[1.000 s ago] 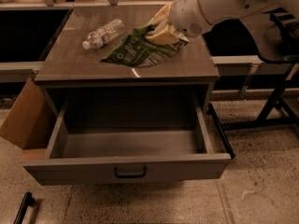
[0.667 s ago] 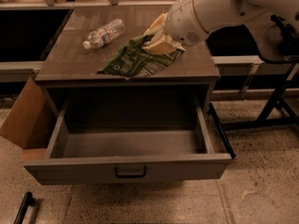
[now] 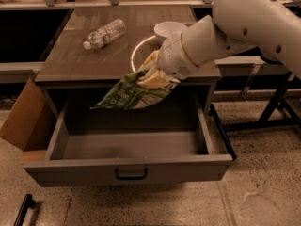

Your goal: Place green jalapeno chip bag into top drawer

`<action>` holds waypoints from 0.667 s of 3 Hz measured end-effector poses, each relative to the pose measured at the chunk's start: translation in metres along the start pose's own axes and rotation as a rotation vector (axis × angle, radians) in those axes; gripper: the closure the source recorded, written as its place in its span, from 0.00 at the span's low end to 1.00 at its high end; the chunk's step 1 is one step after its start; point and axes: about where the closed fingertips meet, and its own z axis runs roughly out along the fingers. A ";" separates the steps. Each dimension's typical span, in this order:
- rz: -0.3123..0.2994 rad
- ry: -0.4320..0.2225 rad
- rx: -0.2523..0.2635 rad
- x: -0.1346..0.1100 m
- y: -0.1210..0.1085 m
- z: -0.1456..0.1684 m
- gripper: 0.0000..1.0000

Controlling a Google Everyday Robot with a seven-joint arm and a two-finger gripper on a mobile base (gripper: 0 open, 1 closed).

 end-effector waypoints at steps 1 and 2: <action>0.062 0.033 -0.014 0.028 0.018 0.028 1.00; 0.125 0.075 0.000 0.061 0.030 0.053 0.82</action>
Offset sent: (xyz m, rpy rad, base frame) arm -0.0012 -0.0135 -0.1396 -0.0705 0.1328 -0.1953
